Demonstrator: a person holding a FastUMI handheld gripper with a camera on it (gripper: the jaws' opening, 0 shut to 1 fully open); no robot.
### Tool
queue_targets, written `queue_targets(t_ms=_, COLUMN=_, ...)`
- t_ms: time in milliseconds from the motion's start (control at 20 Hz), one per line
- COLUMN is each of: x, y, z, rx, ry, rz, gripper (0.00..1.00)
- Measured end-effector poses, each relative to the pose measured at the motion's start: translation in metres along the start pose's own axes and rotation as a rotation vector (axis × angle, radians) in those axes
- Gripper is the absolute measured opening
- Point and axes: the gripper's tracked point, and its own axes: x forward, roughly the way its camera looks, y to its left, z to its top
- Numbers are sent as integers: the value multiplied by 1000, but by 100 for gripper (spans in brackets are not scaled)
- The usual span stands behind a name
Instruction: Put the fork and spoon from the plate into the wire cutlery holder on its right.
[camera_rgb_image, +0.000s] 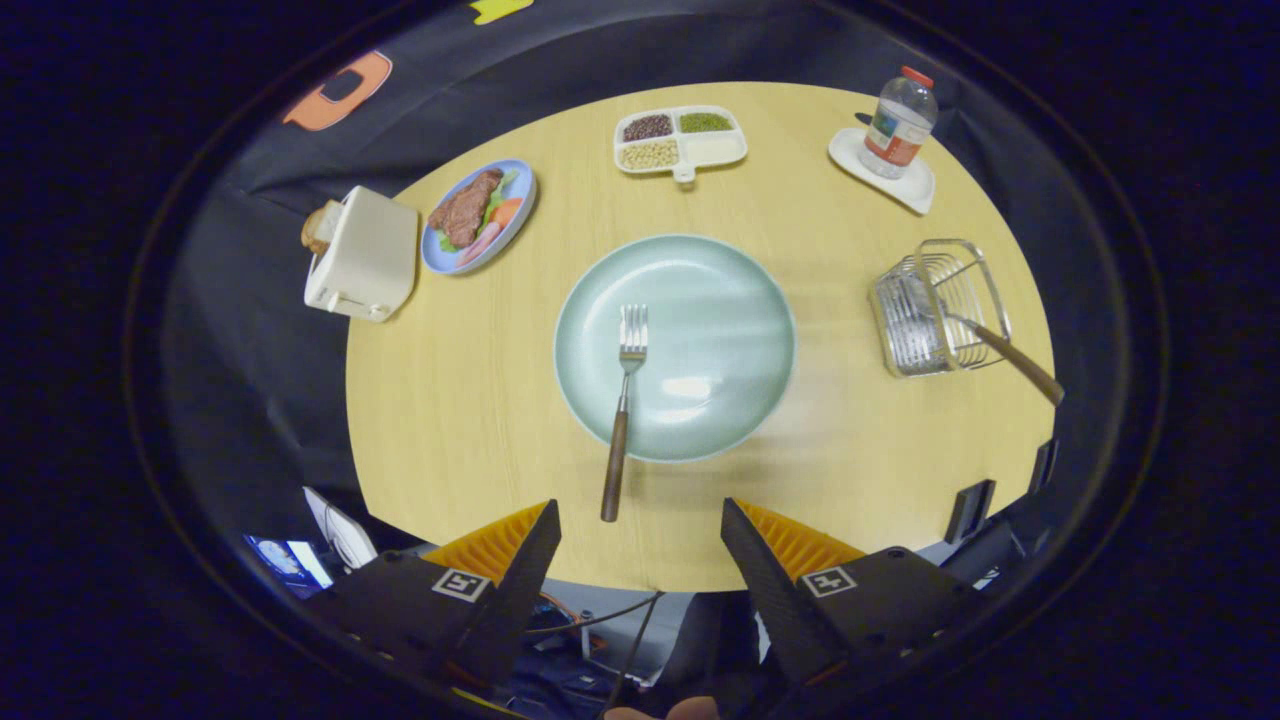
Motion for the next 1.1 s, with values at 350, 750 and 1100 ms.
queue_targets(t_ms=350, x=58, y=14, z=-15, rx=83, ry=59, rz=-47, gripper=97)
queue_targets(t_ms=750, x=91, y=22, z=-4, rx=93, ry=46, rz=-78, gripper=58)
queue_targets(t_ms=1100, x=97, y=20, z=-12, rx=74, ry=75, rz=-89, gripper=12)
